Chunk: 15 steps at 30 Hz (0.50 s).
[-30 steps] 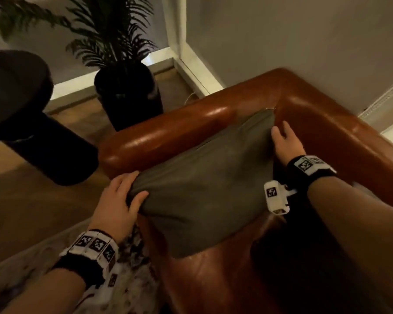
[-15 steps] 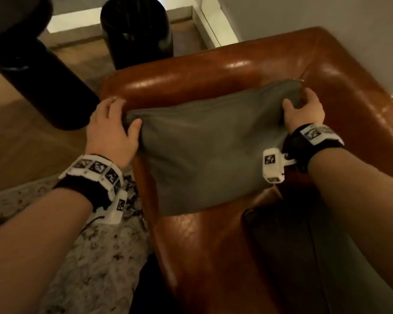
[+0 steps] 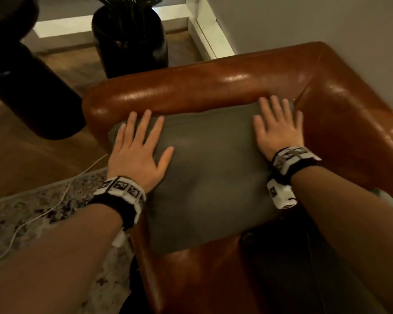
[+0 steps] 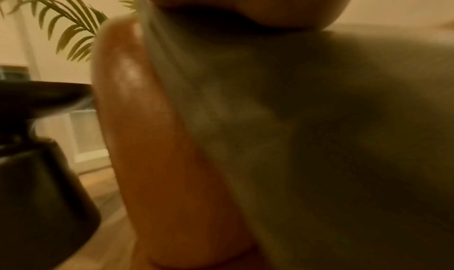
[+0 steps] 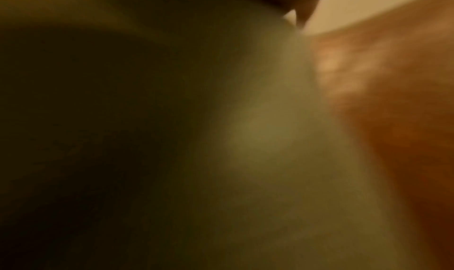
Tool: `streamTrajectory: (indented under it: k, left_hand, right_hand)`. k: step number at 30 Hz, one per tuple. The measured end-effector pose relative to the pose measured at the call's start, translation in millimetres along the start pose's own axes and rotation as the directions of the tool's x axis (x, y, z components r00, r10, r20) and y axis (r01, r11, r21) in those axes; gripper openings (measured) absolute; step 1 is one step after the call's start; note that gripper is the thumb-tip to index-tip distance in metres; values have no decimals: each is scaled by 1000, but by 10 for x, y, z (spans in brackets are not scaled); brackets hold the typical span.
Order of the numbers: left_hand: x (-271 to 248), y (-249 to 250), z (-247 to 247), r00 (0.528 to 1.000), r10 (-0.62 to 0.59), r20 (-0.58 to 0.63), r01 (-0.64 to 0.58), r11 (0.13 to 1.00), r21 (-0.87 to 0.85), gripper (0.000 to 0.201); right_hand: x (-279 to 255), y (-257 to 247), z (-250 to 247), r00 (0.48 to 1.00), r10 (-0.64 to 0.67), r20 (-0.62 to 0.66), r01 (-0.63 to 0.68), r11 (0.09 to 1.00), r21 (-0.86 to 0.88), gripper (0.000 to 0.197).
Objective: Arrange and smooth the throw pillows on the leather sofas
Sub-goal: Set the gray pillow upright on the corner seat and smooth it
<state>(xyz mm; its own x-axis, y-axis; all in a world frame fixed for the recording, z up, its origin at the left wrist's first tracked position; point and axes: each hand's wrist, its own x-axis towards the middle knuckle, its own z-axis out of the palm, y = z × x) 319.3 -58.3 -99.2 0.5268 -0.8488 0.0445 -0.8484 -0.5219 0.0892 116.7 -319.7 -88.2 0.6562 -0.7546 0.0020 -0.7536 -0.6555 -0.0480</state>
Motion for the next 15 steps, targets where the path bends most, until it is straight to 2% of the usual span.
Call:
streamTrajectory:
  k: [1,2,6,8,9,10,12,15]
  left_hand:
    - [-37,-99,-1,1000,20,6,-20,1000,10,70]
    - [-69,-157,-14,1000,23,13,-24,999,23,69]
    - [40,-108,-203,987,-153,-52,154,988,5,58]
    - [182,-66,-289,992,-119,-29,120,992,23,51]
    - [246,-62,-327,995,-98,-3,98,995,-3,47]
    - [285,-63,-359,996,-87,18,88,995,-54,42]
    - [279,-94,-404,997,-78,30,82,981,-174,29]
    - [150,-194,-463,995,-90,47,99,952,-290,14]
  right_hand:
    - [26,153,-1,998,48,39,-48,999,-12,62]
    - [29,261,-14,998,40,57,-38,998,-45,62]
    - [90,211,-162,993,-110,-40,109,994,-32,58]
    - [172,116,-241,982,-185,40,186,983,-3,56]
    - [206,88,-292,978,-182,99,183,983,4,53]
    - [221,82,-349,979,-154,130,154,988,16,47]
    - [246,96,-463,986,-130,107,122,989,80,31]
    - [249,48,-601,974,-200,103,180,969,171,12]
